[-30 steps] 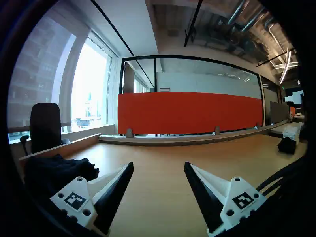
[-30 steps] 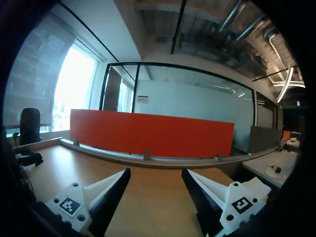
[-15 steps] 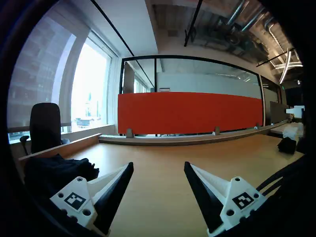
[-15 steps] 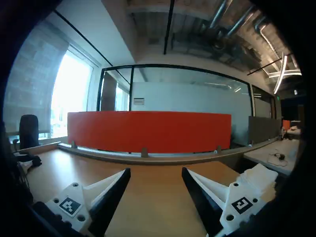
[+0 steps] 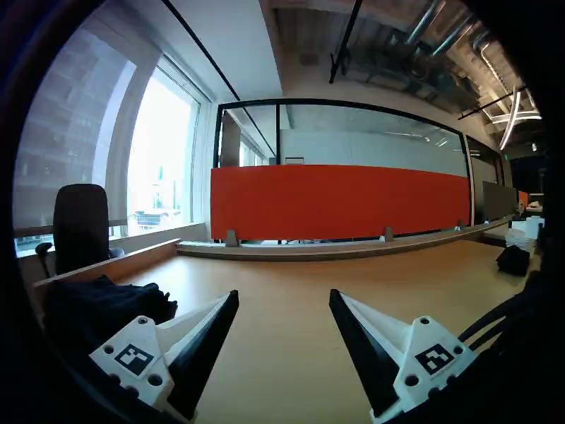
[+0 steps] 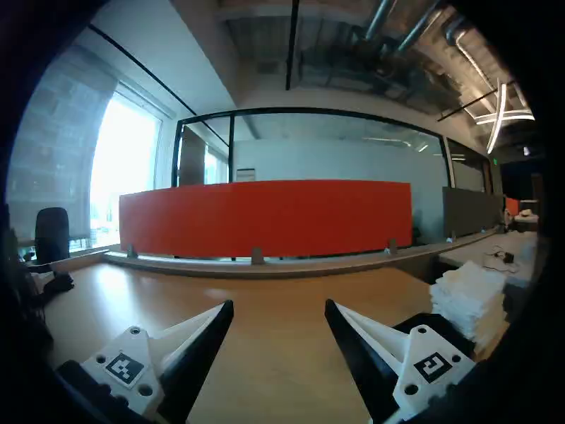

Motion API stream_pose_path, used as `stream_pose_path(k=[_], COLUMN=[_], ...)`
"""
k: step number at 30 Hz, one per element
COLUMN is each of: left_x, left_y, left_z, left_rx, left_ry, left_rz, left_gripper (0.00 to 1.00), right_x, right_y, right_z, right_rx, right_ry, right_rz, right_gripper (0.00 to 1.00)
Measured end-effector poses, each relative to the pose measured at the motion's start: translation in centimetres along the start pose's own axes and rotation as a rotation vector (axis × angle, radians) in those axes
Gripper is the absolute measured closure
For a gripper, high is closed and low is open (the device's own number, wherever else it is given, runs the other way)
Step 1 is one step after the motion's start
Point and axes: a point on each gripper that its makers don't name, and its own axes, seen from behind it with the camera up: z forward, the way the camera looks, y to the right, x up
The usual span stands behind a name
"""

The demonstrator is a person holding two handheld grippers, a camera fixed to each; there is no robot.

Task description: Fold towel

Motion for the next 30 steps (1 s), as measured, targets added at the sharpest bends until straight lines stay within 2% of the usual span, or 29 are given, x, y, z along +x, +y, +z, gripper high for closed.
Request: stream_pose_path(k=[6, 21, 30], left_x=[0.0, 0.0, -0.1], left_y=[0.0, 0.0, 0.0], left_z=[0.0, 0.0, 0.0], left_rx=[0.0, 0.0, 0.0], left_ry=[0.0, 0.0, 0.0], left_rz=[0.0, 0.0, 0.0], left_gripper=[0.05, 0.05, 0.05], right_x=[-0.8, -3.2, -2.9], right_y=[0.6, 0.3, 0.4], right_z=[-0.1, 0.3, 0.2], right_rx=[-0.005, 0.004, -0.003], right_ry=[0.001, -0.012, 0.004], right_rz=[0.001, -0.001, -0.021], right_gripper=[0.0, 0.0, 0.0])
